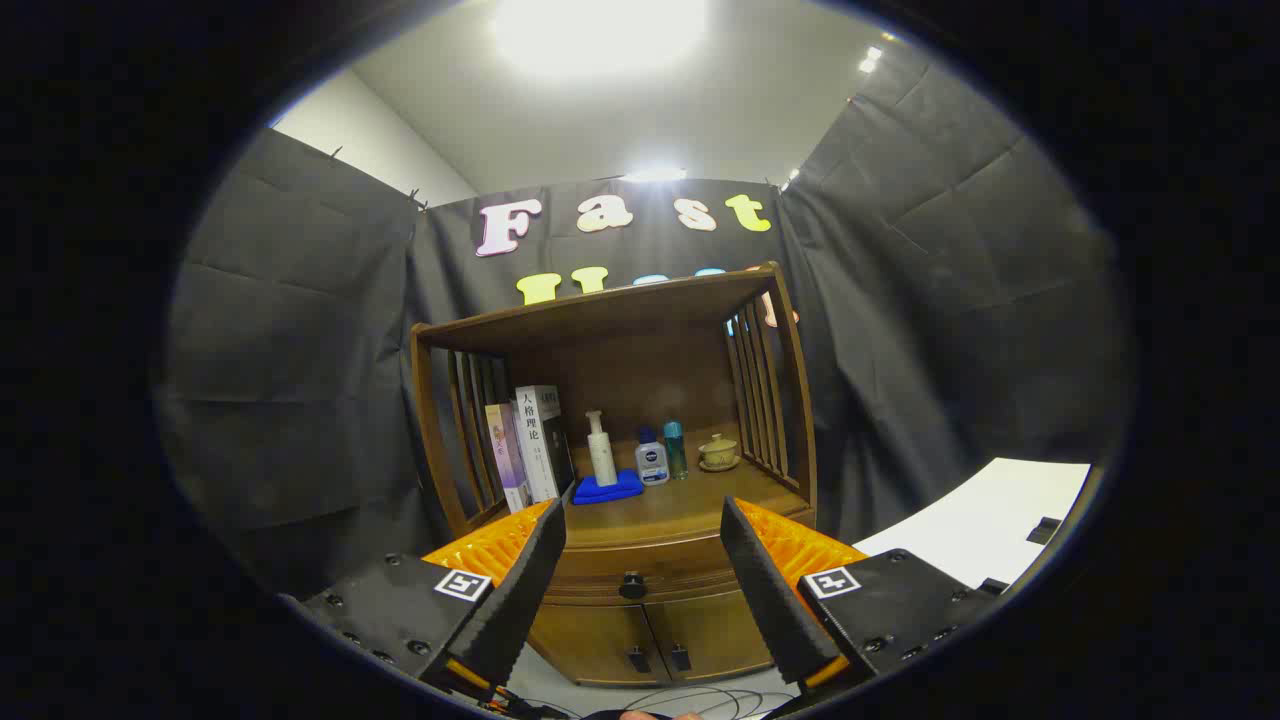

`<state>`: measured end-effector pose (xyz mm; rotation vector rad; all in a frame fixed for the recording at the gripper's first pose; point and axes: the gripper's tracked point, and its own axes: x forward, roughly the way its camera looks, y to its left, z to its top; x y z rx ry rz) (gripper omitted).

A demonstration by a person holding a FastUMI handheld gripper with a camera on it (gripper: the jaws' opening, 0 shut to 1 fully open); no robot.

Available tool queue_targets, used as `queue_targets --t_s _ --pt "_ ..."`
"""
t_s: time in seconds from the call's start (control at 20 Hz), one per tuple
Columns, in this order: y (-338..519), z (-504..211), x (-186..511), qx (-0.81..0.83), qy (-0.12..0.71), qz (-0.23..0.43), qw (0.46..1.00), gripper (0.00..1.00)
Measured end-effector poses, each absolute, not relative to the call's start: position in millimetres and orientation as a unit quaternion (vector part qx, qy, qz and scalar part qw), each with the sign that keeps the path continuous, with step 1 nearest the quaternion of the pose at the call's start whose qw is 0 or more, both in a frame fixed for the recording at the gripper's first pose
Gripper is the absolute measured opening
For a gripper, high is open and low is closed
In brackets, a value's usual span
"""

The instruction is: Pull open the drawer, take out the items inside it, and place them on the countertop above the cabinet.

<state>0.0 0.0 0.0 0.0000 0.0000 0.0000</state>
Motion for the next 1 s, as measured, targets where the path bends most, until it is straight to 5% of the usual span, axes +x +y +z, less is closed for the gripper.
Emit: queue_targets --t_s 1.0 --pt "30 -35 16 -0.036 0.024 0.031 0.999 0.98"
